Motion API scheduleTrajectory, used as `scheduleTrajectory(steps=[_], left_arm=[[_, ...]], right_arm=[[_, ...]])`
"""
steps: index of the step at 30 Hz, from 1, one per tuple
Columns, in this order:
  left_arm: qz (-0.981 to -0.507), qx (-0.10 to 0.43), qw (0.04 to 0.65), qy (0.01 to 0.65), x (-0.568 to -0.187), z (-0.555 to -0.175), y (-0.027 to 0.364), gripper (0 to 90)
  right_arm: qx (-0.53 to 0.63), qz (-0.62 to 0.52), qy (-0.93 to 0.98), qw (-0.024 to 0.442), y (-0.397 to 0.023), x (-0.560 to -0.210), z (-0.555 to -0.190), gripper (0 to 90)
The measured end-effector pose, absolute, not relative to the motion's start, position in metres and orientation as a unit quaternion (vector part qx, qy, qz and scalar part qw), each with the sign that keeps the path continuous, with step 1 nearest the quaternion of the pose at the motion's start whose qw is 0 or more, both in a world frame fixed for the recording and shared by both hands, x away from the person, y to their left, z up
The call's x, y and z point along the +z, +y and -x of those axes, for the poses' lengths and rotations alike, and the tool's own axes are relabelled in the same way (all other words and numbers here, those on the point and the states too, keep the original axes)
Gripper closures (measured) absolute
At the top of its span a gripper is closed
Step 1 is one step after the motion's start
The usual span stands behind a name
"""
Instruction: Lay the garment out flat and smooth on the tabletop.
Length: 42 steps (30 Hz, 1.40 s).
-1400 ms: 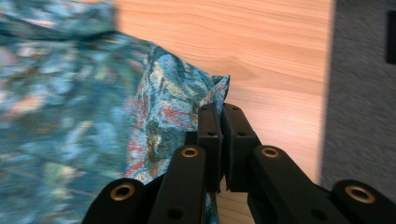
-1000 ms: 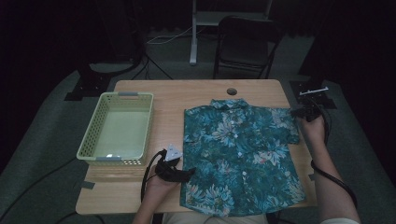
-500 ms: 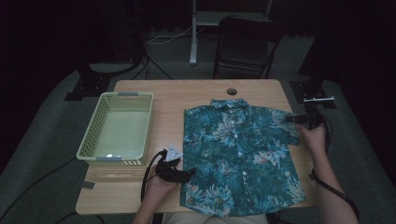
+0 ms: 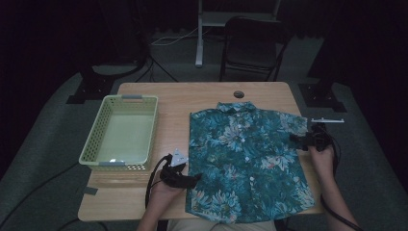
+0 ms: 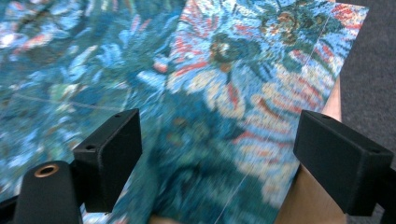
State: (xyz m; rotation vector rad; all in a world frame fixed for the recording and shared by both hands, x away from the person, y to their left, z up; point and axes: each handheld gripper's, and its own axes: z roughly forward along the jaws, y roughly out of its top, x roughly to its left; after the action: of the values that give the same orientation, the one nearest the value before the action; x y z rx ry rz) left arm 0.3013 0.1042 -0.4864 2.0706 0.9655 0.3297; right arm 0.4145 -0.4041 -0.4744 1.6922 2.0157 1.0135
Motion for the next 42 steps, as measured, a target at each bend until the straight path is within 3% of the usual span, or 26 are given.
scheduleTrajectory(steps=[23, 42], left_arm=[[-0.819, 0.130, 0.406, 0.384, -0.486, -0.302, 0.105, 20.6], [-0.819, 0.137, 0.402, 0.385, -0.487, -0.301, 0.103, 20.6]], right_arm=[[0.371, -0.588, 0.686, 0.216, -0.396, -0.484, -0.302, 14.5], [0.330, -0.592, 0.686, 0.266, -0.397, -0.487, -0.251, 14.5]])
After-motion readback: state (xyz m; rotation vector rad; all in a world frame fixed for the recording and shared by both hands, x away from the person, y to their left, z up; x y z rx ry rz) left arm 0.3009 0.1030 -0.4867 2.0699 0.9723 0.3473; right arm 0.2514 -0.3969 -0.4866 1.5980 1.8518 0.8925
